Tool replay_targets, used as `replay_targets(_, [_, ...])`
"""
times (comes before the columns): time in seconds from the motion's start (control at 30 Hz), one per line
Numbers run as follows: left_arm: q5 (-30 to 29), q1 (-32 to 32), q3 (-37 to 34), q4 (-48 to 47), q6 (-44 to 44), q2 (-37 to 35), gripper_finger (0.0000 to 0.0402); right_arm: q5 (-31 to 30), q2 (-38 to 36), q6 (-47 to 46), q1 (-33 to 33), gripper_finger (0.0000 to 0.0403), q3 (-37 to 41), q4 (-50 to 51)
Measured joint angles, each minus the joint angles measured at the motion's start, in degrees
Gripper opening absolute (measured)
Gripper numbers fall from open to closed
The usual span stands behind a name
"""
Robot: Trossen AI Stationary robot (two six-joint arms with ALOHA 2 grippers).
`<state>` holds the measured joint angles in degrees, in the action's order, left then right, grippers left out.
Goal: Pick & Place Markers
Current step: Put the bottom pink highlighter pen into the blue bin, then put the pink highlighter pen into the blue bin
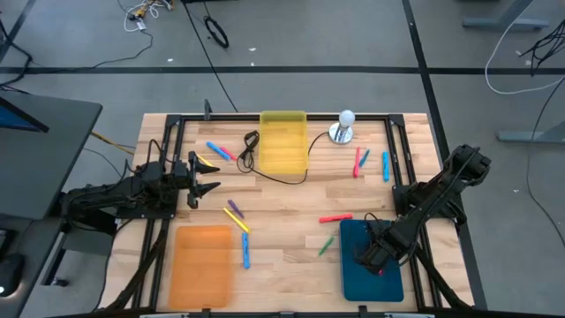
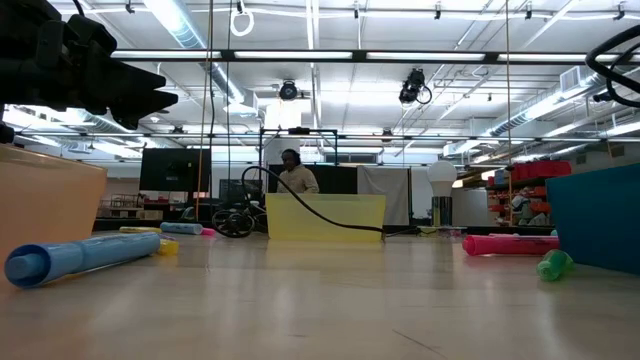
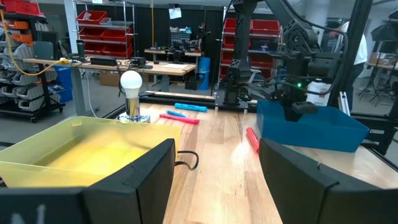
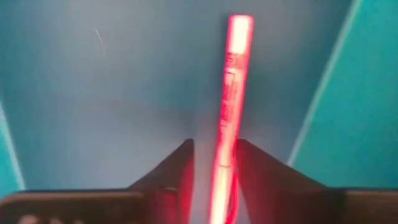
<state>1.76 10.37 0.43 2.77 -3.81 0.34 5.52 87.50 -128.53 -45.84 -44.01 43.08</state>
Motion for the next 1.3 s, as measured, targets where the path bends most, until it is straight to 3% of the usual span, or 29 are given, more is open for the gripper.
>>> replay_targets(0.13, [0.0,0.0,-0.02,0.02,0.02,0.02,0.0238,-0.03,0.0,0.46,-0.02,0.0179,0.0,-0.03])
replay_targets(0.27, [0.0,0.0,-0.01,0.0,0.01,0.01,0.0238,-0.09,-0.02,0.66,-0.02,0.0203,0.0,-0.03])
replay_targets(0.47, [0.0,0.0,0.0,0.0,0.0,0.0,0.0238,0.08,-0.7,0.7,0.0,0.0198,-0.62,0.97])
replay_targets(0.83, [0.0,0.0,0.0,0.0,0.01,0.0,0.0238,-0.57,-3.31,1.51,0.04,0.0194,-7.36,12.29])
replay_targets(1.3, [0.0,0.0,-0.01,0.01,0.0,0.01,0.0238,-0.63,-5.03,3.42,0.04,0.0194,-16.36,18.18])
